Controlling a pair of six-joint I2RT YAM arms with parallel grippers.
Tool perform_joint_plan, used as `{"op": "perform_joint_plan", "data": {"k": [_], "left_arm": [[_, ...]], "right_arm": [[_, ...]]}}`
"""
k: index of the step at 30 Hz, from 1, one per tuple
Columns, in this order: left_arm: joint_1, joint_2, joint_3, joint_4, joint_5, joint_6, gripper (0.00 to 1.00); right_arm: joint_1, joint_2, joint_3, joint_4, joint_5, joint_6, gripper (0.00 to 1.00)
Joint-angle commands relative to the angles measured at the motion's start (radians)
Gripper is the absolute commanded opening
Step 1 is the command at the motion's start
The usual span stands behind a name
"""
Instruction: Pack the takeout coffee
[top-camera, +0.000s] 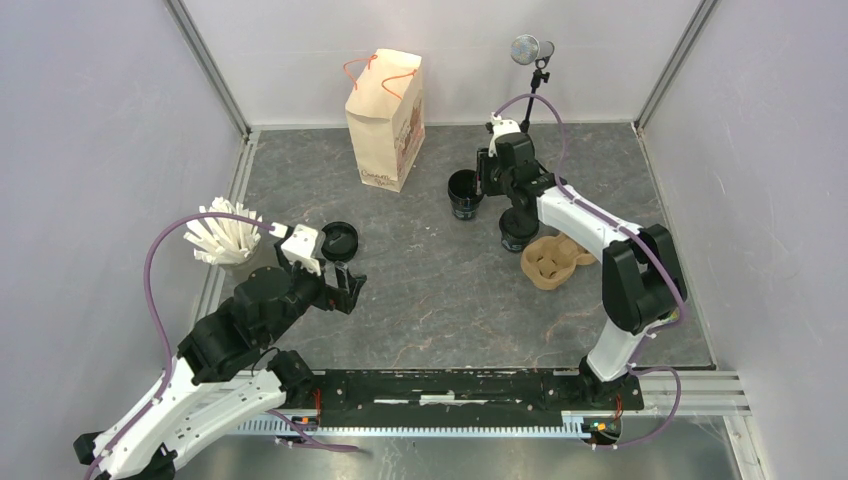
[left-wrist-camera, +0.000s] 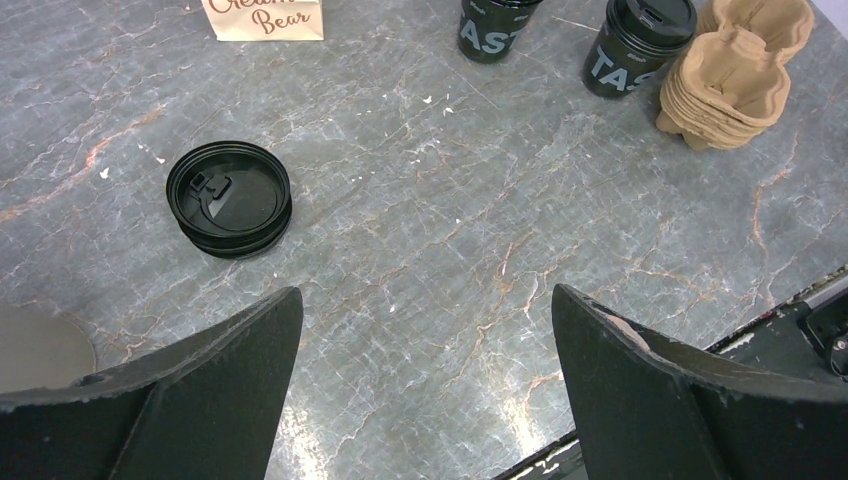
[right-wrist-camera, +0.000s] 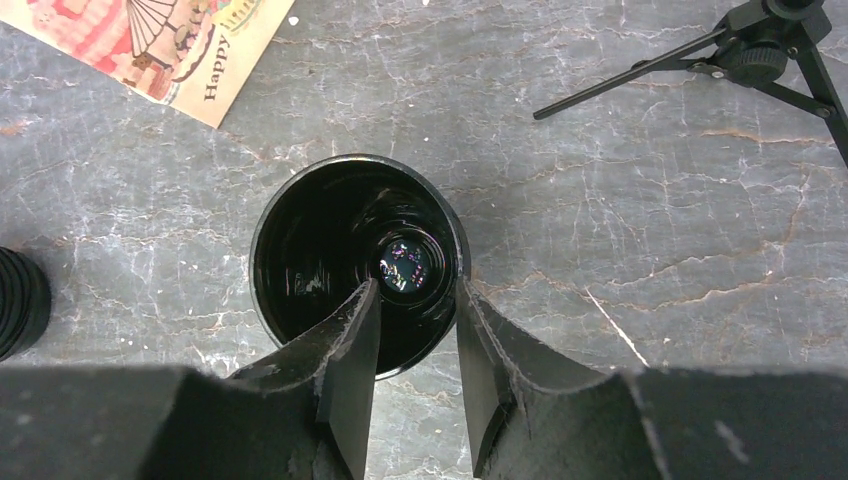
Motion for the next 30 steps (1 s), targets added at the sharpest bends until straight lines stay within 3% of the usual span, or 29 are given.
{"op": "perform_joint_plan", "data": {"k": [1,7,16,23,27,30], "left_arm": [[0.0,0.011,-0.006,0.014,0.01,0.071,1.0],[0.0,0.016,-0.006,0.014,0.009,0.075,1.0],[0.0,0.021,-0.005,0.014,0.008,0.076,1.0],[0.002,0.029,-0.005,0.013,0.011,0.078,1.0],[0.002,0.033,-0.004,0.013,0.012,0.077,1.0],[0.002,0.032,-0.006,0.013,0.011,0.078,1.0]], "right_arm": [[0.001,0.017,0.046,0.016,0.033,-0.012,0.4],[0.001,0.03,0.048,0.008,0.063,-0.029,0.4],[0.001,0.043,0.064,0.011,0.055,-0.048,0.19],[0.001,0.004,0.06,0.023,0.058,-0.031,0.25],[0.001,0.002,0.06,0.037,0.048,-0.035,0.06],[0.001,0.009,0.062,0.032,0.042,-0.034,0.0]]}}
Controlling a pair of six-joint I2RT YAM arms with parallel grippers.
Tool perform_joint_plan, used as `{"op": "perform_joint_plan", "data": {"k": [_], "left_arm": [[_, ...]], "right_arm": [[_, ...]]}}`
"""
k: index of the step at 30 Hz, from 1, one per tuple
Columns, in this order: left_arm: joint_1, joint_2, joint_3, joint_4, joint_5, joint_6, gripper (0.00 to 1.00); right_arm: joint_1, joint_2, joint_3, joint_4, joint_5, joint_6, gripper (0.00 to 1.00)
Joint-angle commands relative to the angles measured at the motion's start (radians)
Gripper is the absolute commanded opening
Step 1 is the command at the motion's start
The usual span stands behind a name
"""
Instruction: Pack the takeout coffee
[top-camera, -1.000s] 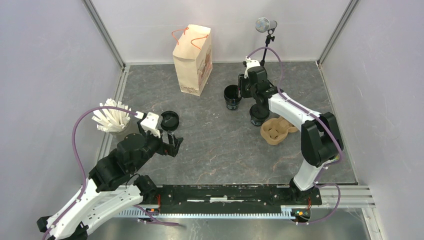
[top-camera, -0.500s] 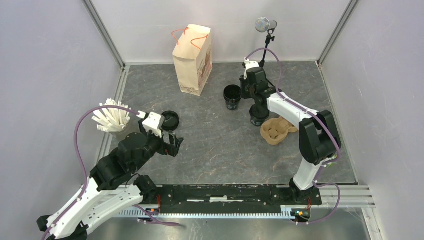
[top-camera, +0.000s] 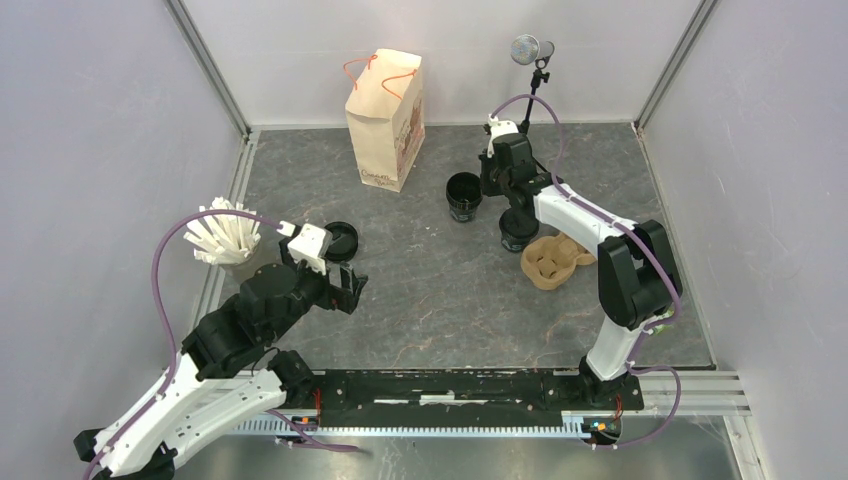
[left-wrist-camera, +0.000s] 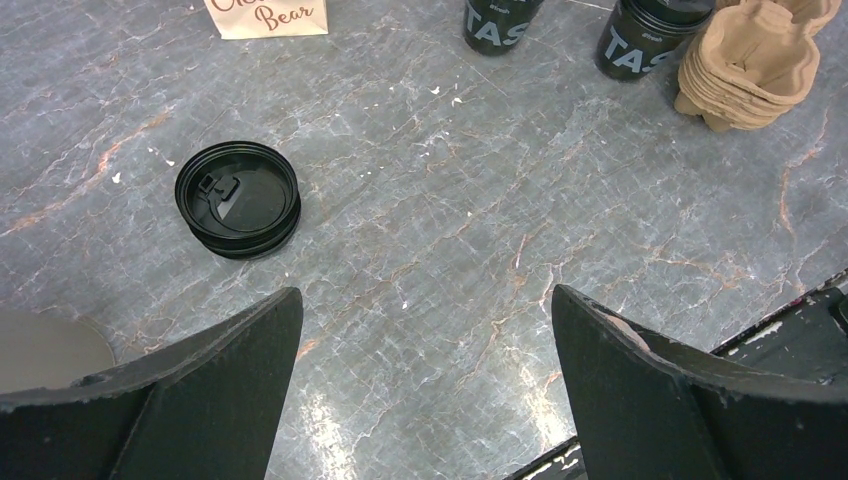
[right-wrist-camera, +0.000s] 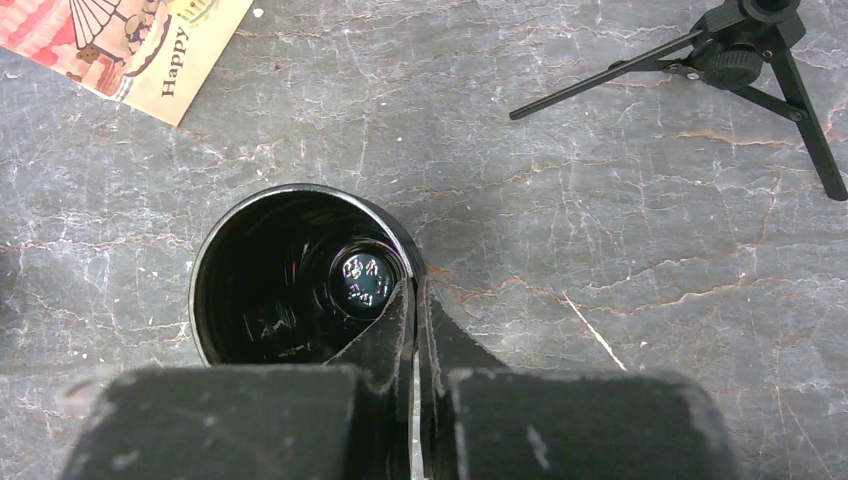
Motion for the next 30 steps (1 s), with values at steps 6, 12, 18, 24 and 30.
{"op": "perform_joint_plan", "data": {"k": [6,12,18,24,30], "left_arm": [[0.002,0.007,-0.006,0.014,0.006,0.037,1.0],[0.002,0.016,-0.006,0.012,0.004,0.037,1.0],[0.003,0.015,-0.008,0.013,0.001,0.037,1.0],[0.003,0.022,-0.008,0.013,0.001,0.037,1.0],[0.003,0.026,-0.007,0.013,-0.001,0.037,1.0]], "right_arm": [[-0.001,-0.058,0.035,0.04,-0.032,0.03,0.0],[-0.003,-0.097,0.043,0.051,-0.06,0.068,0.0],[-0.014,-0.105,0.046,0.053,-0.095,0.091,0.0],[-0.032,-0.117,0.018,0.074,-0.154,0.12,0.0],[-0.059,-0.137,0.021,0.068,-0.141,0.117,0.0]]}}
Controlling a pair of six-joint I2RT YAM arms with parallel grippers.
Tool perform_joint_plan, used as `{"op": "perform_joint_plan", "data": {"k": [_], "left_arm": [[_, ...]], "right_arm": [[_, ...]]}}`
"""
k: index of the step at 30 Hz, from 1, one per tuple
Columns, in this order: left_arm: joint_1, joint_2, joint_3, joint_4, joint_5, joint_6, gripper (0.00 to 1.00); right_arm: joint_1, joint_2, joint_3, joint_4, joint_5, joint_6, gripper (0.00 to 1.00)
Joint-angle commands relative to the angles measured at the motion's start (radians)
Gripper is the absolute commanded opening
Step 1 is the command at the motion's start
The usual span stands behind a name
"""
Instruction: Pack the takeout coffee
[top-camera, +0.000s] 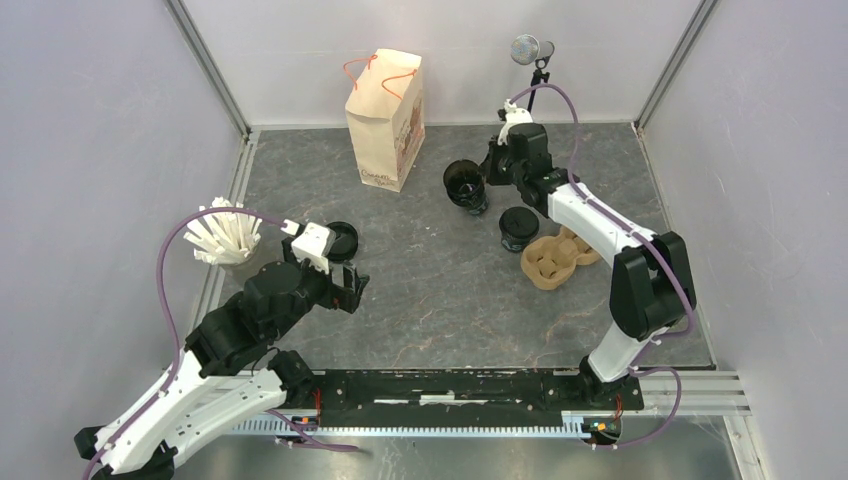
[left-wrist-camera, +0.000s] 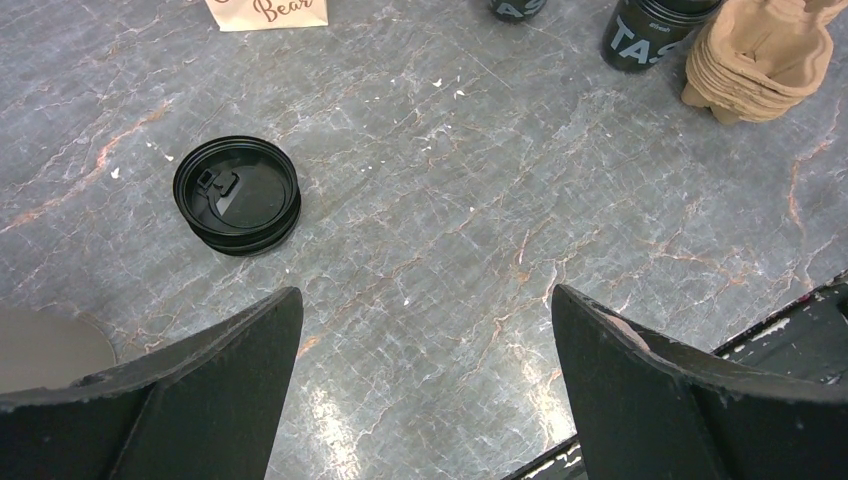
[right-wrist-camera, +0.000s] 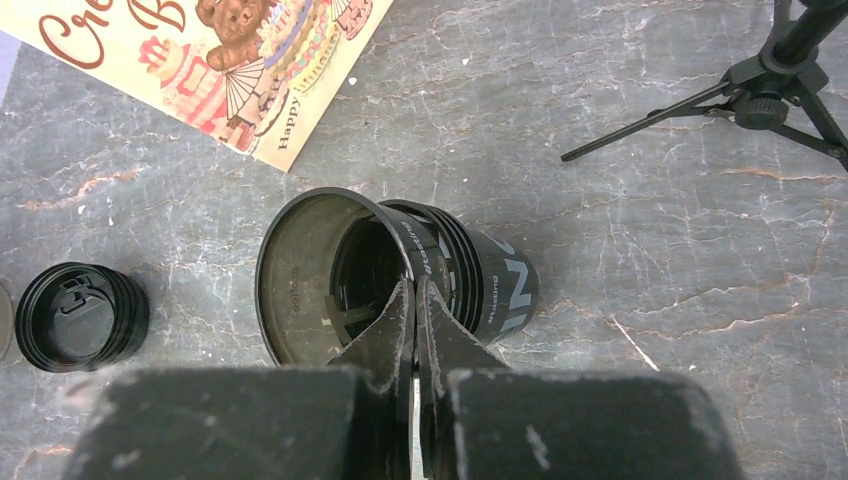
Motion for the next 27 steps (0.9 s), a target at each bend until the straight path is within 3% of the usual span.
{"op": "perform_joint_plan", "data": {"k": [1,27], "left_arm": [[0.003,0.005,-0.008,0.012,-0.002,0.035,1.0],[0.003,0.029,-0.011,0.009,-0.031,0.034,1.0]], "right_arm": [[-0.03,-0.062,0.018,0.039,-0.009,0.012,0.0],[-0.101,-0.273,-0.119,0.085,-0.213,0.079,0.0]]}}
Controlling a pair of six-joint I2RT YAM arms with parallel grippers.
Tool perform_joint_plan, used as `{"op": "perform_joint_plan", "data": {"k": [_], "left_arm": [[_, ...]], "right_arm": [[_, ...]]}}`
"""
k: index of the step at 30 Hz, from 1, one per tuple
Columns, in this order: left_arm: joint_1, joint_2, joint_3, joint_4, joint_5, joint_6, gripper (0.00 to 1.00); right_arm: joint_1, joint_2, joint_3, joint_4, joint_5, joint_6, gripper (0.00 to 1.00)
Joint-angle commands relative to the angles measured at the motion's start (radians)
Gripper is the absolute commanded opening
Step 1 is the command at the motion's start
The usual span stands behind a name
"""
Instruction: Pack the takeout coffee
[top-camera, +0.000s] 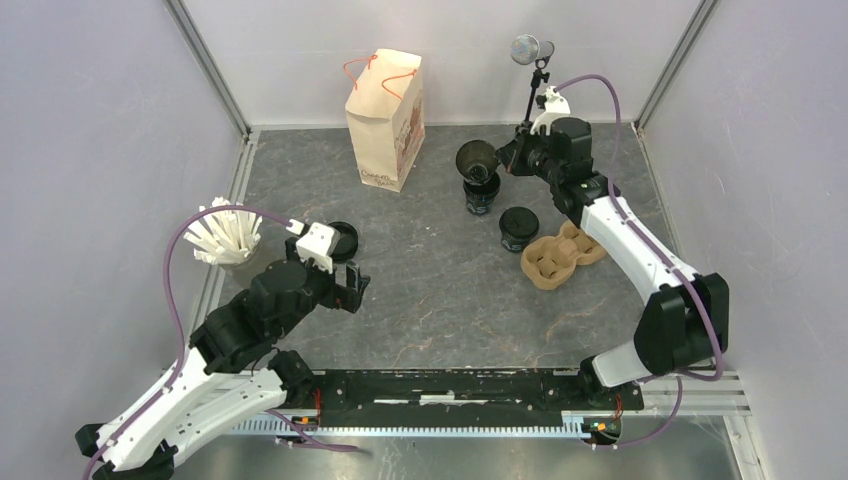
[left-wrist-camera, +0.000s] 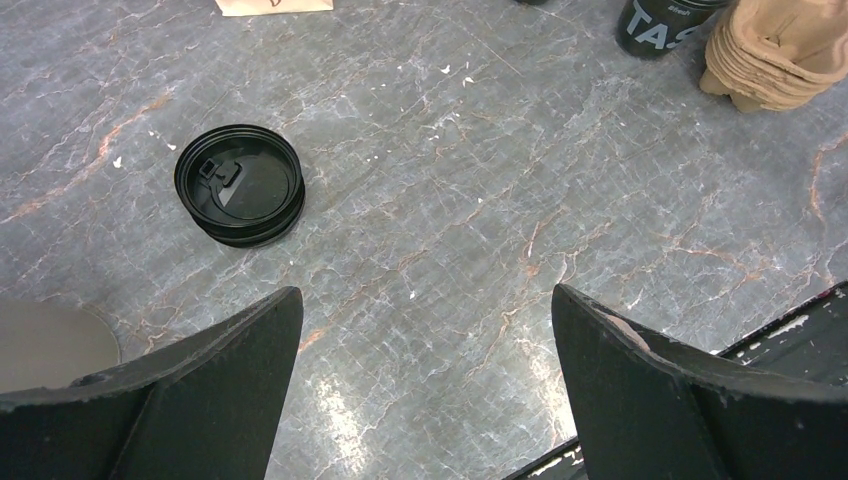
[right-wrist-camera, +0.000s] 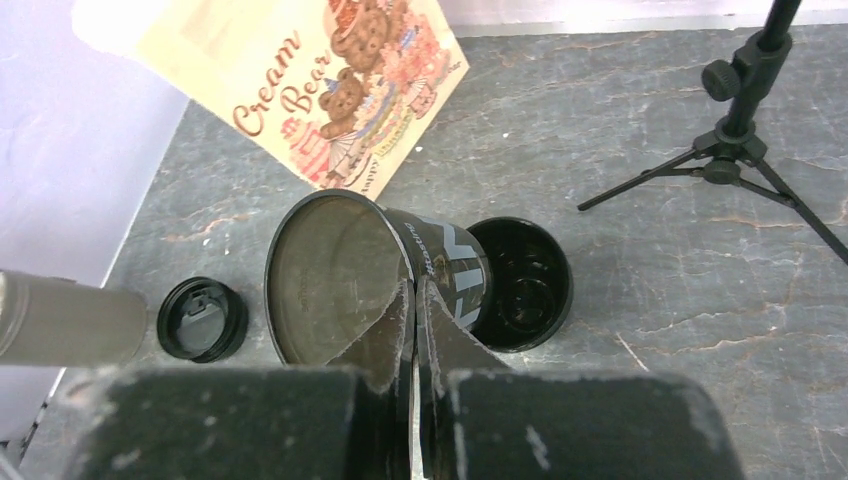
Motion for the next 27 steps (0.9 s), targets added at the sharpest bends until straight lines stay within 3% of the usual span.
{"op": "perform_joint_plan", "data": {"k": [1,9,18,27], "left_arm": [[0.003,0.009,0.0,0.009,-0.021,0.034,1.0],[0.003,0.027,0.005,0.001,-0.054,0.02,1.0],[0.005,0.088,0.018,-0.007,-0.099,0.002,1.0],[0.004,0.157,0.026,-0.012,-0.089,-0.02,1.0]], "right_arm": [[-0.003,-0.09,-0.085,0.074,-0.086,0.035,0.0],[0.044,-0.279,-0.302,0.116,-0.179,0.061,0.0],[0.297,-0.441,-0.519,0.071,-0.078,0.05,0.0],[0.42,-0.489,-0.71,0.075,-0.02,0.099,0.0]]}}
